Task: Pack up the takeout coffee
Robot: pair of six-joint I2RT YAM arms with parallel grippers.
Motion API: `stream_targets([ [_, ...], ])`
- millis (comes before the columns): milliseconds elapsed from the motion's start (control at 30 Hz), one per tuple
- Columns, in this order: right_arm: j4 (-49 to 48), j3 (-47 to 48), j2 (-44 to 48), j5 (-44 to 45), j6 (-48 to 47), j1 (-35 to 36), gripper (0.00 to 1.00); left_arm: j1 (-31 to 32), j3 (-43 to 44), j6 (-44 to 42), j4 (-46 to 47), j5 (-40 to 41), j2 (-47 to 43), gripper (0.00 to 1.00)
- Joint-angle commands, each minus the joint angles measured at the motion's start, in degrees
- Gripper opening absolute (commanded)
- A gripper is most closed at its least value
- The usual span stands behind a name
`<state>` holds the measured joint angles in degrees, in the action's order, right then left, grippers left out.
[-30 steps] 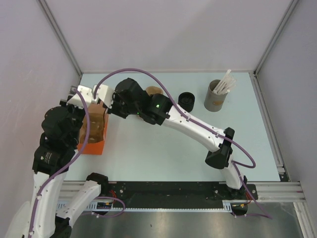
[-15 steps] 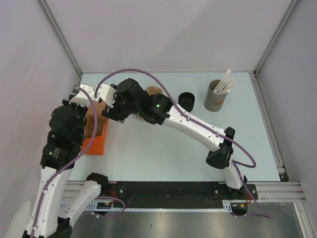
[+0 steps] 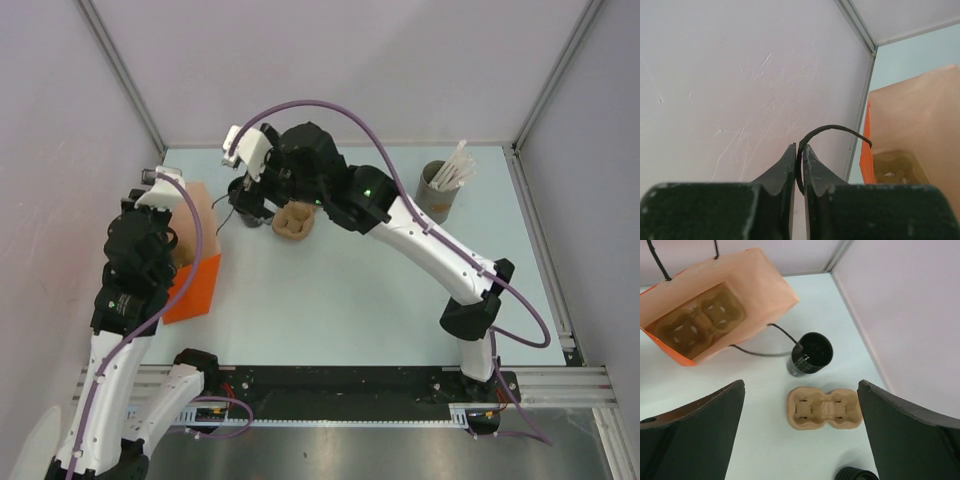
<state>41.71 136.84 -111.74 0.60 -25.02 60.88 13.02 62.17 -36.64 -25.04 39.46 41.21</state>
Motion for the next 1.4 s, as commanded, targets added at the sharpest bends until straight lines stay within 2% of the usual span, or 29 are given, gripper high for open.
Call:
stream_targets([
  [0, -0.5, -1.0, 3.9, -1.4, 0.8, -0.7, 1.00, -1.4, -0.6, -1.3, 3.2, 2.4, 0.0, 0.14],
  [167, -1.9, -5.6, 6.5, -1.3, 1.1, -2.0, 1.00, -2.5, -1.3, -2.2, 5.1, 2.2, 0.4, 0.10],
  [300, -2.8, -8.0, 7.7, -0.7, 1.0, -2.7, 1.00, -2.5, -1.5, -1.7, 5.2, -0.3, 1.2, 0.00],
  [667, -5.6, -12.5, 10.8, 0.9, 2.5, -6.5, 1.00, -2.5, 4.6, 3.0, -1.8, -12.1, 2.7, 0.00],
  [900, -6.8, -14.0, 12.6, 0.8, 3.6, -8.8, 1.00, -2.5, 7.8, 4.2, -5.5, -16.3, 2.1, 0.00],
  [1000, -7.3, -14.7, 13.0, 0.9, 3.9, -9.6, 1.00, -2.5, 8.6, 4.1, -6.0, -16.3, 2.2, 0.00],
  [1167, -8.1, -16.2, 14.4, 0.8, 4.6, -10.9, 1.00, -2.5, 4.5, 0.6, -1.4, -11.9, 2.0, 0.00],
  [1267, -8.6, -17.6, 15.2, 1.1, 4.5, -11.3, 1.00, -2.5, 0.7, -2.3, 3.3, -8.0, 2.1, 0.05],
  [1367, -9.1, -18.6, 15.9, 1.0, 4.5, -11.9, 1.00, -2.6, -3.5, -5.8, 9.3, -4.7, 2.6, 0.21],
])
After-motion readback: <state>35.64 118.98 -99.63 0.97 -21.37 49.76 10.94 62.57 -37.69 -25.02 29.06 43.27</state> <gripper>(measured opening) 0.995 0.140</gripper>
